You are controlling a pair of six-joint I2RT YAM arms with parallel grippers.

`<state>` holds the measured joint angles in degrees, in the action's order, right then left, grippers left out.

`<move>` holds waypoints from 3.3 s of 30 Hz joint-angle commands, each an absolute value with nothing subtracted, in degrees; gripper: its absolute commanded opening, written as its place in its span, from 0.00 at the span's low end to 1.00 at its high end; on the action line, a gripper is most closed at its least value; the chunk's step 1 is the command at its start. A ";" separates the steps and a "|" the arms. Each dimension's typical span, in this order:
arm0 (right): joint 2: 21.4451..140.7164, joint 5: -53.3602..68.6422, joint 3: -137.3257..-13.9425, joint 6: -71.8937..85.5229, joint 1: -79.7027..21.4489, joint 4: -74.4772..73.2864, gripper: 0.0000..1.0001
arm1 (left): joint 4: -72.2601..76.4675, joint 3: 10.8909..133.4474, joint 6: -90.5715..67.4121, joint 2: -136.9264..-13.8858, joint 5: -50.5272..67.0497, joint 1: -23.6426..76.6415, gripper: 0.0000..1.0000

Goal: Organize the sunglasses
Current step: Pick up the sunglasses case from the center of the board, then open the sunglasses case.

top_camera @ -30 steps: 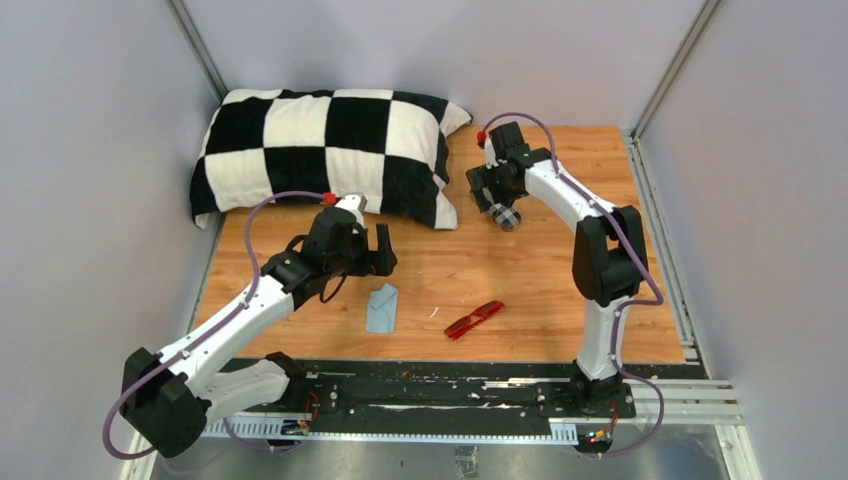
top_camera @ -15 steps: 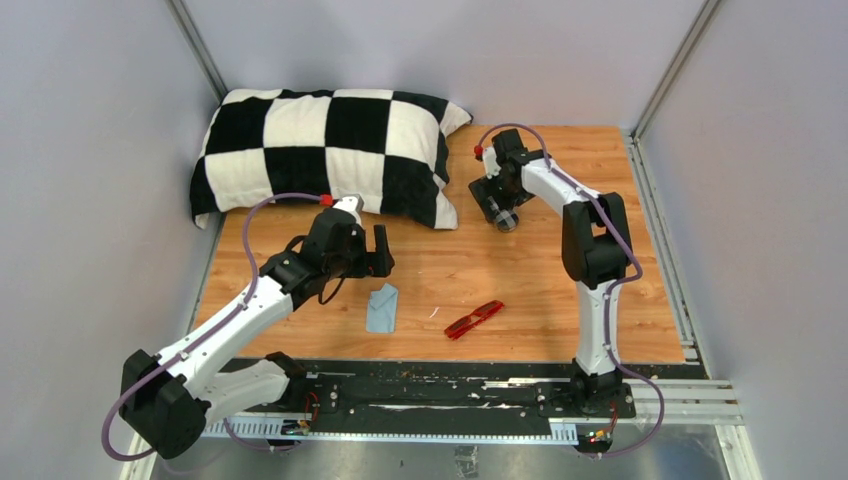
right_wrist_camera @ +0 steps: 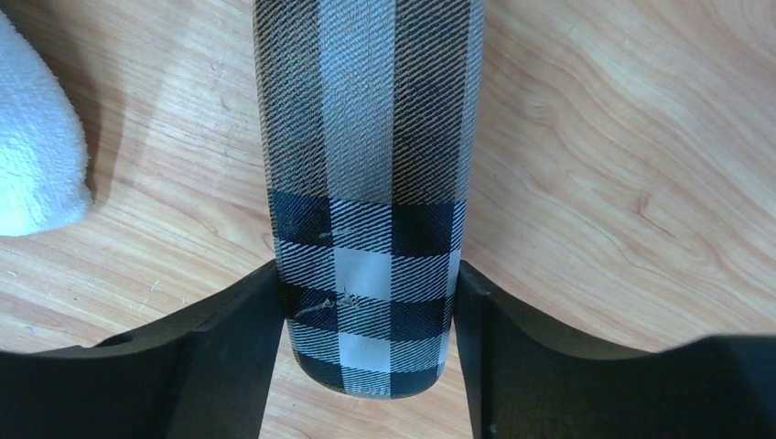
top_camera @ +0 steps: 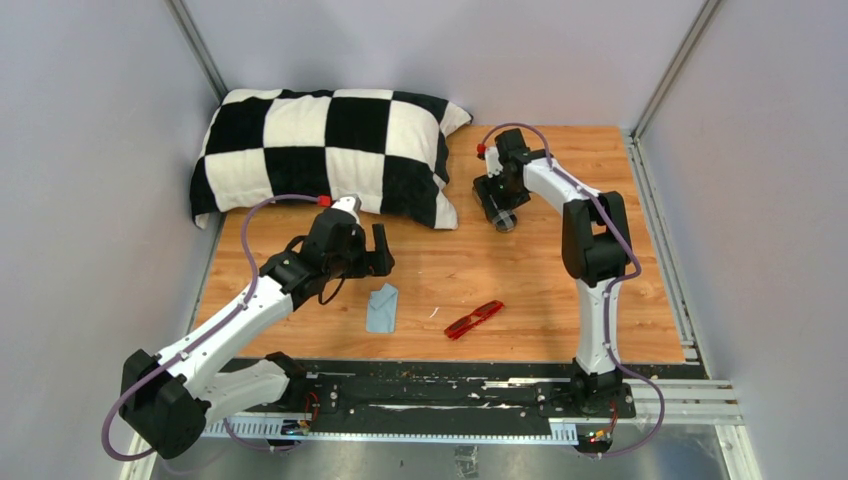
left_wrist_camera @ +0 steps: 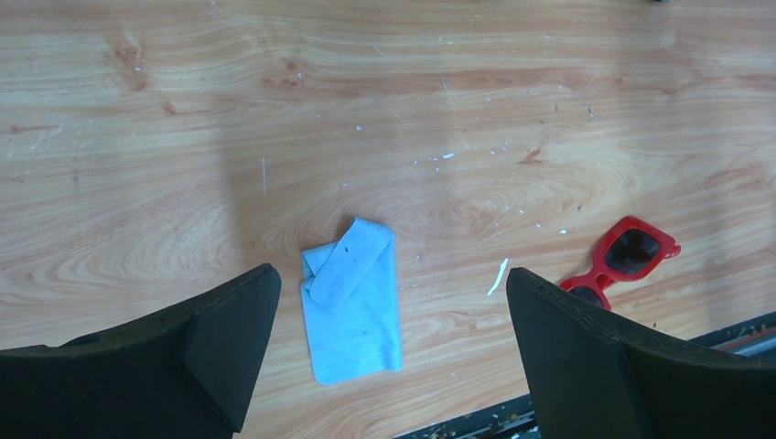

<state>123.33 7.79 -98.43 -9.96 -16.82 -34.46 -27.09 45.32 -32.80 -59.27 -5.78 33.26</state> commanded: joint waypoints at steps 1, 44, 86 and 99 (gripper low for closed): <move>125.03 9.02 -100.59 -7.71 -15.91 -35.39 0.63 | -27.39 45.17 -34.36 -58.79 -8.38 33.50 1.00; 69.75 61.50 -41.84 57.76 -11.34 24.78 0.45 | 67.66 44.30 -78.37 -88.29 43.98 29.89 0.96; 68.17 63.72 -41.60 58.96 -11.44 23.82 0.46 | 62.03 46.36 -76.15 -93.27 45.79 29.86 1.00; 69.52 63.55 -42.02 59.43 -14.79 25.02 0.46 | 63.11 47.52 -77.37 -93.78 45.42 30.69 1.00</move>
